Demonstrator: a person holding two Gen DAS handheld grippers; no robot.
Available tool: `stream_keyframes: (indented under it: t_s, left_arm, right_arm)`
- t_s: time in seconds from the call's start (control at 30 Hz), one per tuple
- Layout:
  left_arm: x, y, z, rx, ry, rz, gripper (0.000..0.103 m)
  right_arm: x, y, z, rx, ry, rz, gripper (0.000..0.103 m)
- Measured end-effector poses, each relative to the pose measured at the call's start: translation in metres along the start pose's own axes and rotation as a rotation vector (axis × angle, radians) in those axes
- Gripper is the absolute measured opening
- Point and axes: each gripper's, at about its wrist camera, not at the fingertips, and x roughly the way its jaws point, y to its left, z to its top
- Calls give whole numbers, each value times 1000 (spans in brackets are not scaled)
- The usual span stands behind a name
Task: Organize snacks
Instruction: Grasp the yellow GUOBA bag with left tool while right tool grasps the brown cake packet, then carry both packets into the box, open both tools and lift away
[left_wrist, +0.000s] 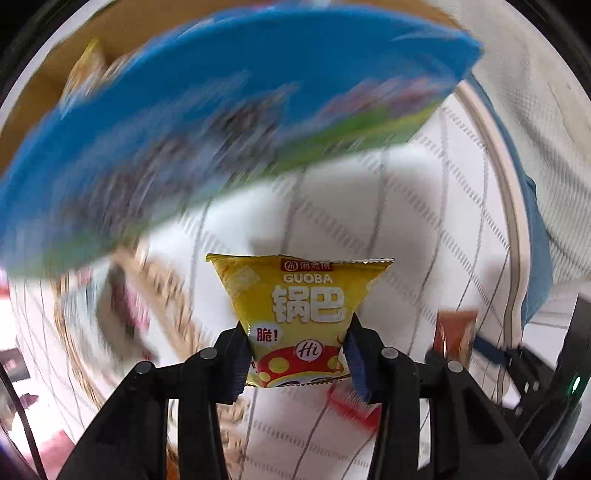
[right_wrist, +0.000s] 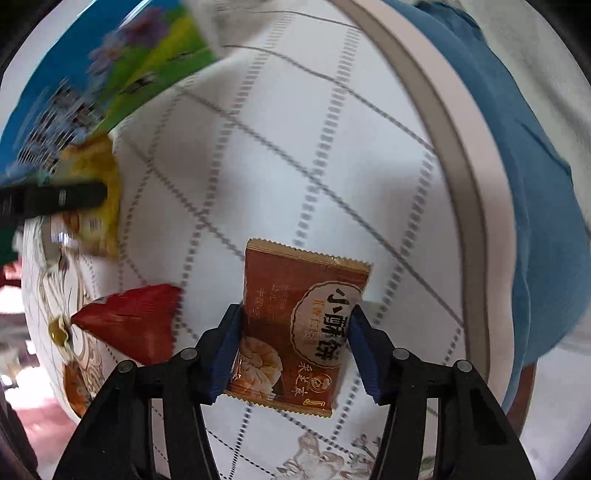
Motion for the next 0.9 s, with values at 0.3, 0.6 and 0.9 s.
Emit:
stream_keyframes:
  t_s: [0.3, 0.6, 0.9]
  left_arm:
    - [36, 72, -65, -284, 102, -156, 45]
    - [59, 69, -51, -341, 112, -172, 49]
    - [4, 54, -66, -333, 20, -175, 43]
  right_arm:
    - [4, 59, 5, -239, -19, -48, 59]
    - [11, 58, 9, -185, 22, -14, 64]
    - [-13, 50, 29, -147, -50, 30, 59]
